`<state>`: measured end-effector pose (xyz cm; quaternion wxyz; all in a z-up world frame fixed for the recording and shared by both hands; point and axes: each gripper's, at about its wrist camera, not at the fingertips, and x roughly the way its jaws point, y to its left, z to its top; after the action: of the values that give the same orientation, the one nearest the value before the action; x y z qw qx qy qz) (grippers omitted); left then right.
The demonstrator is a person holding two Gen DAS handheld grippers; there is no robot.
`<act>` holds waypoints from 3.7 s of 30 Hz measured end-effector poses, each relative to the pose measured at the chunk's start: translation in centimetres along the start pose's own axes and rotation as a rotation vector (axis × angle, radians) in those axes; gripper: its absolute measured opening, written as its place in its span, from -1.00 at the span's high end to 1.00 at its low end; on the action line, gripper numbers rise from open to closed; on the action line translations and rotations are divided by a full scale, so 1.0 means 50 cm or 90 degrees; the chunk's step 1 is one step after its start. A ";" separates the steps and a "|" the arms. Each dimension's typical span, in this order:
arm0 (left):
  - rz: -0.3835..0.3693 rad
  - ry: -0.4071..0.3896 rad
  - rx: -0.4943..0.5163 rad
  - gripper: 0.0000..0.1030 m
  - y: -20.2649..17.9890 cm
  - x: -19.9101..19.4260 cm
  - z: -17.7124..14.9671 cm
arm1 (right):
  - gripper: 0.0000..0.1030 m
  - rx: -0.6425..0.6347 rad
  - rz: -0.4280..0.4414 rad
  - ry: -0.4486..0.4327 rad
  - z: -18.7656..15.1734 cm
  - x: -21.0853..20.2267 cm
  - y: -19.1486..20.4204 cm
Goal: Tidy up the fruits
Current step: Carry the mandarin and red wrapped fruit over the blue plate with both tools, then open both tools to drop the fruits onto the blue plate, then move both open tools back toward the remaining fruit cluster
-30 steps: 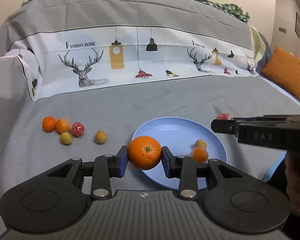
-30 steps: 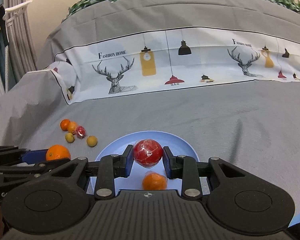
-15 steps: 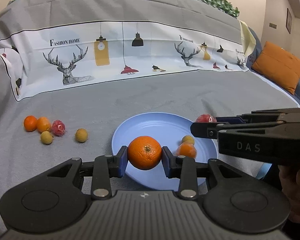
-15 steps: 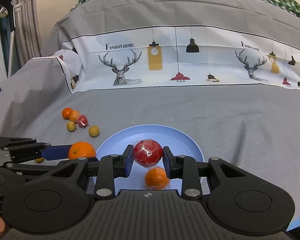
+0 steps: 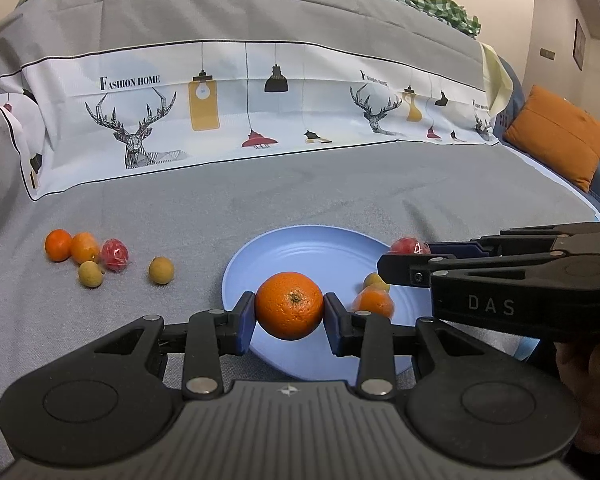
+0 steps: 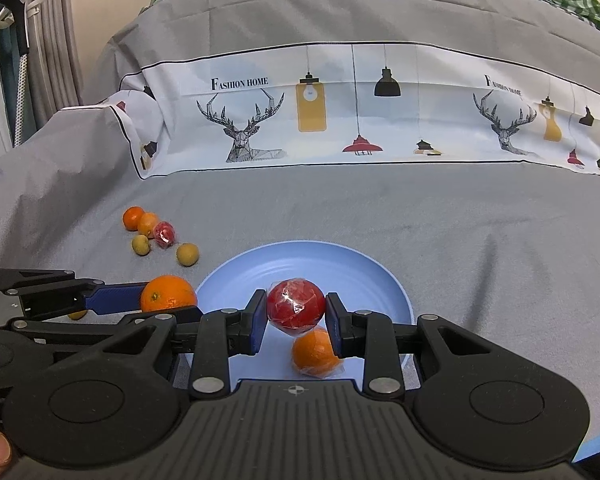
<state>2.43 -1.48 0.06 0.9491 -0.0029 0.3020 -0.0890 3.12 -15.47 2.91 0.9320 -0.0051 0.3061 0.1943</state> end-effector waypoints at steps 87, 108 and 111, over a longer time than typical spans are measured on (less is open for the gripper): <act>0.126 -0.062 -0.161 0.59 0.180 -0.062 0.059 | 0.47 0.003 0.028 -0.014 0.009 -0.008 0.011; 0.141 -0.057 -0.291 0.67 0.275 0.018 0.049 | 0.49 -0.005 0.122 0.037 0.078 0.204 0.175; 0.148 -0.051 -0.317 0.67 0.291 0.033 0.045 | 0.49 0.015 0.128 0.061 0.081 0.242 0.187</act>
<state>7.49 12.45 0.10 0.9342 -0.2049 0.2755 0.0974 10.93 -1.94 0.30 0.8920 0.0275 0.3516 0.2827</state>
